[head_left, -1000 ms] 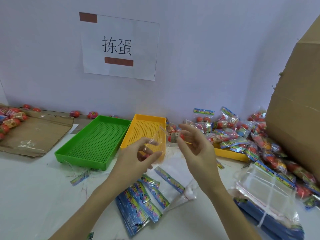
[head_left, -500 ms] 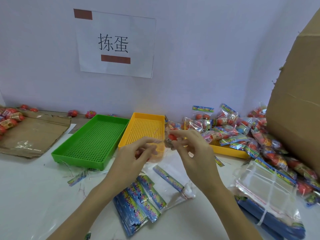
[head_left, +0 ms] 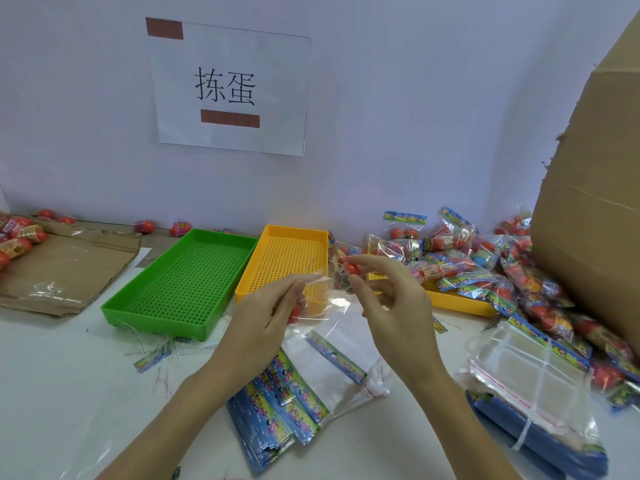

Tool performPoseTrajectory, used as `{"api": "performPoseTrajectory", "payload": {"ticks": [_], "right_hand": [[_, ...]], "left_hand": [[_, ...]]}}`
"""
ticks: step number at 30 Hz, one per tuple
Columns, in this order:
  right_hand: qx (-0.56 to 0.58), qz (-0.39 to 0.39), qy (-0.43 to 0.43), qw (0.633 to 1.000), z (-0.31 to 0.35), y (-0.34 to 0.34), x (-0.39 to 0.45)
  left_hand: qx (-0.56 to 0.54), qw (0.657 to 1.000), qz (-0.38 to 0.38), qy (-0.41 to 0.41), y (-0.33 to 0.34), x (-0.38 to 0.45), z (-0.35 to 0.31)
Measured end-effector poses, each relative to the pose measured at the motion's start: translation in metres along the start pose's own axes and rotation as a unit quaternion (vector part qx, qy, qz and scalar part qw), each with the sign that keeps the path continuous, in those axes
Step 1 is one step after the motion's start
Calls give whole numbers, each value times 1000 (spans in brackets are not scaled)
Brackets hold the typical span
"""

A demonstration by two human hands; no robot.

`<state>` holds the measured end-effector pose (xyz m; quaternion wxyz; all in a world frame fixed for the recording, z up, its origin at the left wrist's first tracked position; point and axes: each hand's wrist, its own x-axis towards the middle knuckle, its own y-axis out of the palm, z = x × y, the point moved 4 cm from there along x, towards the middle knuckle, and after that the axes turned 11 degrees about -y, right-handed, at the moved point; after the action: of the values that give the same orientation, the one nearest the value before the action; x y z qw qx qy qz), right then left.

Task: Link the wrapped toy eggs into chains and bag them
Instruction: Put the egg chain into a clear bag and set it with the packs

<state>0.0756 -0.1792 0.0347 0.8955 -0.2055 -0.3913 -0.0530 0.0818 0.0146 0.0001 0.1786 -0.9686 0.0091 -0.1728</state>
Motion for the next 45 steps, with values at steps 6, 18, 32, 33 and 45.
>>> {"api": "performPoseTrajectory", "payload": {"ticks": [6,18,32,33,45], "right_hand": [[84,119,37,989,2,5,0],[107,148,108,977,-3,10,-5],[119,118,123,978,-9,7,-5],[116,115,125,979,-11,6,-5],[91,196,103,971,-7,16,-10]], "left_hand": [[42,998,-27,26,-2,-2,-7],[148,986,-50,62,-4,-9,-14],[202,978,41,25,-1,-7,-8],[214,975,51,29,-1,-7,-6],[261,962,55,56,0,-5,2]]}}
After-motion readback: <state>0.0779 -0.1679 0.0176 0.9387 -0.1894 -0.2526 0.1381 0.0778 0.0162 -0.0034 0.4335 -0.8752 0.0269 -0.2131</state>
